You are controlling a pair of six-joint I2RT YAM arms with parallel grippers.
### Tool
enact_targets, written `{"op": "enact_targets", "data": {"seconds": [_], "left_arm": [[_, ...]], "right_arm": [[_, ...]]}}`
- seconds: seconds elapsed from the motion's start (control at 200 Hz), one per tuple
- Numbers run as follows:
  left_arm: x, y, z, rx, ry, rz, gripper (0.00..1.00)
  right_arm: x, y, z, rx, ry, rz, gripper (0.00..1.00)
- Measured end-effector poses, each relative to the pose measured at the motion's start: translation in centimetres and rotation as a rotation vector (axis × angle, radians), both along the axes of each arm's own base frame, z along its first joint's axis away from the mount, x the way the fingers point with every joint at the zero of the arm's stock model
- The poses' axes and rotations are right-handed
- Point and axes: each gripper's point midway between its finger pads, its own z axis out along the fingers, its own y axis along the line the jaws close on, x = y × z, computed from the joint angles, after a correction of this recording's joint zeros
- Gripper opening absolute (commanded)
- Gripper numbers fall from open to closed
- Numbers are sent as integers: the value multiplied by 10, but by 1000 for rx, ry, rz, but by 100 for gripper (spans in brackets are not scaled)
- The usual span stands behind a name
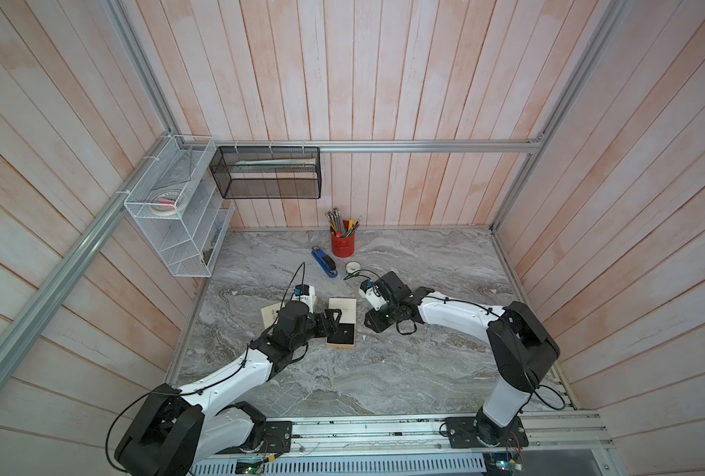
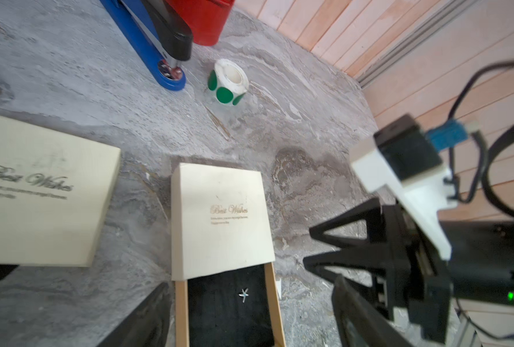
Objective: Place the earrings into the drawer-style jewelry box
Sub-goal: Adjust the jewelry box at the center of the board.
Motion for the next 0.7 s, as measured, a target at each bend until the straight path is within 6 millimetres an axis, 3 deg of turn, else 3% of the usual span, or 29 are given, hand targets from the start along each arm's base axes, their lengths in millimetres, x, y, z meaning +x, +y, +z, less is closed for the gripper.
{"op": "enact_targets", "data": {"seconds": [0.11,0.235,0.34,0.485,0.7], "left_arm": [[-10,-18,-6,1,12,-57,85],[-13,-28,-9,-5,14,-87,85],[-12,-32,-6,-18,5,-102,85],[-11,-35,0,-25,-23,-121,85],[-18,-40,16,-80,-80,-173,82]], "right_arm": [[21,-20,21,4,-80,-28,78],[47,-39,42,43,-169,-49,79],[58,-51,48,38,-266,-5,77],[51,-51,43,-18,-400,183,73],[21,-46,28,-163,-529,704,59]]}}
